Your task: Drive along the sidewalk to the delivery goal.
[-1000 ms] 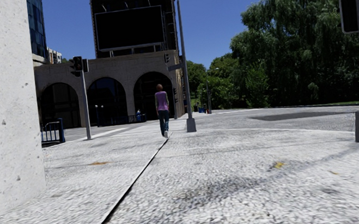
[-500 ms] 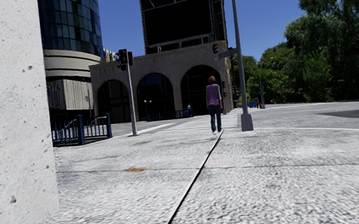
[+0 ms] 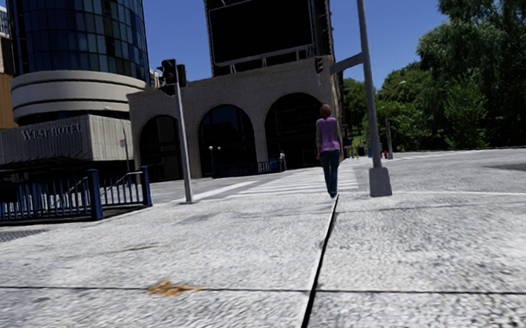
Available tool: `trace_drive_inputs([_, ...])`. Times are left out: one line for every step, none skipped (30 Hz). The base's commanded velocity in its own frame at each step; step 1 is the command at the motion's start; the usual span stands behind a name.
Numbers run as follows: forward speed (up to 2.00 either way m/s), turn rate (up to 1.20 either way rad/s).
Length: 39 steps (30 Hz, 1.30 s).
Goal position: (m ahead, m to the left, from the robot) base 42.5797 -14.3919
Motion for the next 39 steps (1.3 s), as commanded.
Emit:
trace_drive_inputs([2.00,0.00])
trace_drive_inputs([2.00,0.00])
trace_drive_inputs([2.00,0.00])
trace_drive_inputs([2.00,0.00])
trace_drive_inputs([2.00,0.00])
trace_drive_inputs([2.00,0.00])
trace_drive_inputs([2.00,0.00])
trace_drive_inputs([2.00,0.00])
trace_drive_inputs([2.00,0.00])
trace_drive_inputs([2.00,0.00])
trace_drive_inputs([2.00,0.00])
trace_drive_inputs([2.00,0.00])
trace_drive_inputs([2.00,0.00])
trace_drive_inputs([2.00,0.00])
trace_drive_inputs([2.00,0.00])
trace_drive_inputs([2.00,0.00])
trace_drive_inputs([2.00,0.00])
trace_drive_inputs([2.00,0.00])
trace_drive_inputs([2.00,0.00])
trace_drive_inputs([2.00,0.00])
trace_drive_inputs([2.00,0.00])
trace_drive_inputs([2.00,0.00])
trace_drive_inputs([2.00,0.00])
trace_drive_inputs([2.00,0.00])
trace_drive_inputs([2.00,0.00])
trace_drive_inputs([2.00,0.00])
trace_drive_inputs([2.00,0.00])
trace_drive_inputs([2.00,0.00])
trace_drive_inputs([2.00,0.00])
trace_drive_inputs([2.00,0.00])
trace_drive_inputs([2.00,0.00])
trace_drive_inputs([2.00,0.00])
trace_drive_inputs([2.00,0.00])
trace_drive_inputs([2.00,0.00])
trace_drive_inputs([2.00,0.00])
trace_drive_inputs([2.00,0.00])
trace_drive_inputs([2.00,0.00])
trace_drive_inputs([2.00,0.00])
trace_drive_inputs([2.00,0.00])
